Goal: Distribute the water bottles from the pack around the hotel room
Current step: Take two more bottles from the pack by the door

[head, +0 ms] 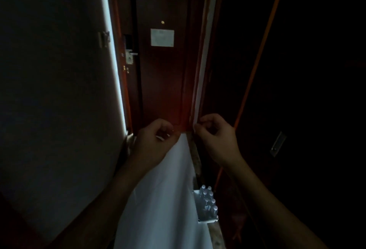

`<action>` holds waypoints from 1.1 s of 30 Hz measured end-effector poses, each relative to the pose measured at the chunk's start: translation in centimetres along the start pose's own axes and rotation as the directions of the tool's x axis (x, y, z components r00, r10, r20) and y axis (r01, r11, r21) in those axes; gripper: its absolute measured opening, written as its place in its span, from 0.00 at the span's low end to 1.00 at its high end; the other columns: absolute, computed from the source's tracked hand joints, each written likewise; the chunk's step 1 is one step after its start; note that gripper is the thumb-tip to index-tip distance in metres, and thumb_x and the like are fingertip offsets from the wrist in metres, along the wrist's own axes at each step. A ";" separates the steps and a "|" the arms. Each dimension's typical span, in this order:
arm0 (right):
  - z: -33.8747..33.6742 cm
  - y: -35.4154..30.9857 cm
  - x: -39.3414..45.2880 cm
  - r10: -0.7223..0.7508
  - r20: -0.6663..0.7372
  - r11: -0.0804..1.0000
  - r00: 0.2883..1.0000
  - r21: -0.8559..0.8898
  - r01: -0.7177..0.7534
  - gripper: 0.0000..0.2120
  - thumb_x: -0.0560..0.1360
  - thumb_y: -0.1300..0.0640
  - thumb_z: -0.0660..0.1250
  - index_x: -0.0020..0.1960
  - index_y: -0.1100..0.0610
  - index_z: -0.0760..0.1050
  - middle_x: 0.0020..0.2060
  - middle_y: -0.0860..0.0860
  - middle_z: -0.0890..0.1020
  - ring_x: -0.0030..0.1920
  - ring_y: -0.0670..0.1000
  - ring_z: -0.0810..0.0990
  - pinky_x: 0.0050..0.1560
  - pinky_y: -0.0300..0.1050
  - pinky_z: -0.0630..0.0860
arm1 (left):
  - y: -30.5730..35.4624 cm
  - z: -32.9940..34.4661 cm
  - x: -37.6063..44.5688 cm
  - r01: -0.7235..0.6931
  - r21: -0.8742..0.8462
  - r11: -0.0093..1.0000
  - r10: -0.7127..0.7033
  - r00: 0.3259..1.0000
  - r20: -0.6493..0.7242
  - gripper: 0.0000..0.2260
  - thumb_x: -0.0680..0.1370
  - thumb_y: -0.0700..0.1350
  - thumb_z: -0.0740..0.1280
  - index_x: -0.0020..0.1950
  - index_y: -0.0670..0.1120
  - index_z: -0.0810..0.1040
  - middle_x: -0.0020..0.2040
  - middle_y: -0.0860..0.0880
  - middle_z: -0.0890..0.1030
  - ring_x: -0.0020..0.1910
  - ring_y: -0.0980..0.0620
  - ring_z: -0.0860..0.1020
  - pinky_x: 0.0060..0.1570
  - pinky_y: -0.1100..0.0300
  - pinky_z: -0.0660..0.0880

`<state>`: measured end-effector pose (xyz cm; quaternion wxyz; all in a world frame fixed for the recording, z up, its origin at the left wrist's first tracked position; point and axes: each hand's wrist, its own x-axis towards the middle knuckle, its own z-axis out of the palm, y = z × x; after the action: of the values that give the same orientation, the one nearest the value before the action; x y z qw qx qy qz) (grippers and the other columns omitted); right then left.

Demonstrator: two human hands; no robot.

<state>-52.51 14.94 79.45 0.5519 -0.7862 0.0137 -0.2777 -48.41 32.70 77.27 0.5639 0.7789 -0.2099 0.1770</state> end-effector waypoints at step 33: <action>1.5 36.1 40.4 0.344 -0.387 0.885 0.856 -0.170 -0.433 0.23 0.66 0.39 0.66 0.53 0.53 0.80 0.41 0.45 0.84 0.42 0.43 0.83 0.46 0.43 0.80 | -30.6 34.4 41.1 0.139 -0.051 0.989 -0.082 0.802 0.592 0.04 0.74 0.41 0.73 0.46 0.46 0.81 0.43 0.57 0.82 0.44 0.65 0.80 0.41 0.73 0.75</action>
<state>-7.38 -11.16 64.59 0.4817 -0.7689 0.3050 -0.2894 4.00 3.12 63.34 0.5160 0.7794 -0.3360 -0.1156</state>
